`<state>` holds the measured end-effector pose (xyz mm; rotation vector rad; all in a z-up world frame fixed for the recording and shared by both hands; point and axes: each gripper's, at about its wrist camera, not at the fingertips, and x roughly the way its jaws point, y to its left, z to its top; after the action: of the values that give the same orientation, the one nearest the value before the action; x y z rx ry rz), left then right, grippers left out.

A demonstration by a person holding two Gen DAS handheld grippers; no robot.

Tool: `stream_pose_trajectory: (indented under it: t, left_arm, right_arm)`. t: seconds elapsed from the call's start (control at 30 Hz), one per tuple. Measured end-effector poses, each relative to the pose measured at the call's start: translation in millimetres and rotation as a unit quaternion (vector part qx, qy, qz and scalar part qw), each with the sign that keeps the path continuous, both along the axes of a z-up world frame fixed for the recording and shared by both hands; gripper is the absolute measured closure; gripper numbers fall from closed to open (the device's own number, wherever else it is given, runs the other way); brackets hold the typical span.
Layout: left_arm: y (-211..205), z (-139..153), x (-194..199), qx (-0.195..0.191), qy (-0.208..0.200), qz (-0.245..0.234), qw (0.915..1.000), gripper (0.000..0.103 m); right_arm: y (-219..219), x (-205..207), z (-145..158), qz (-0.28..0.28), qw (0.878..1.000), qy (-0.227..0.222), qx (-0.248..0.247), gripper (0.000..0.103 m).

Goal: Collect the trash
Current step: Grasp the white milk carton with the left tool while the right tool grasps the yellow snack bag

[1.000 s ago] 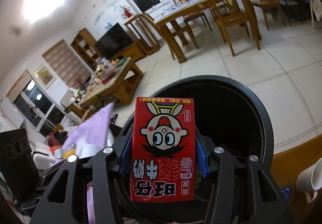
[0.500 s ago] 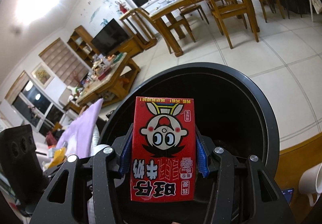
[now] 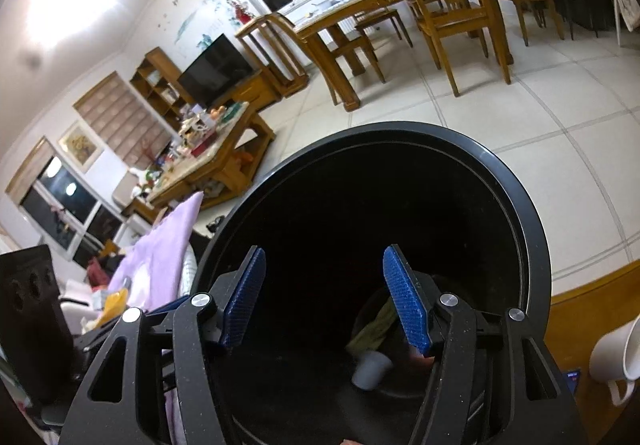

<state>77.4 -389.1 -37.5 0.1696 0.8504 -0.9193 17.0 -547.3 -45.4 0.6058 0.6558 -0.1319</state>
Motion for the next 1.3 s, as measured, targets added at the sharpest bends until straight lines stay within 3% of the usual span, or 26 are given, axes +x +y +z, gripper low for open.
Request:
stream_pose_trajectory:
  t: [0.33, 0.5, 0.67, 0.8, 0.87, 0.97, 1.1, 1.23, 1.3]
  left_arm:
    - [71, 27, -5, -0.029, -0.011, 0.032, 0.9990, 0.032]
    - [138, 38, 6, -0.045, -0.019, 0.083, 0.9954, 0.032]
    - [231, 50, 26, -0.045, -0.049, 0.160, 0.9849, 0.032]
    - [278, 59, 40, 0.027, -0.130, 0.171, 0.9764, 0.032]
    - [298, 57, 56, 0.090, -0.164, 0.151, 0.9708, 0.032]
    - [318, 47, 80, 0.152, -0.186, 0.113, 0.9643, 0.032]
    - [329, 32, 101, 0.205, -0.213, 0.046, 0.9542, 0.032]
    - [327, 14, 115, 0.224, -0.198, -0.023, 0.9541, 0.032]
    - [332, 4, 119, 0.236, -0.201, -0.044, 0.9497, 0.032]
  right_arm:
    - [45, 10, 25, 0.038, 0.999, -0.011, -0.027, 0.037]
    - [103, 32, 35, 0.089, 0.995, -0.012, -0.041, 0.037]
    - [172, 56, 42, 0.155, 0.986, -0.011, -0.052, 0.037]
    - [235, 80, 41, 0.221, 0.973, -0.003, -0.060, 0.037]
    - [264, 92, 41, 0.245, 0.967, 0.002, -0.066, 0.028]
    - [297, 106, 39, 0.267, 0.960, 0.005, -0.078, 0.028]
    - [320, 124, 33, 0.278, 0.956, 0.016, -0.092, 0.028]
    - [332, 142, 21, 0.280, 0.954, 0.043, -0.099, 0.028]
    - [334, 149, 13, 0.283, 0.953, 0.051, -0.098, 0.028]
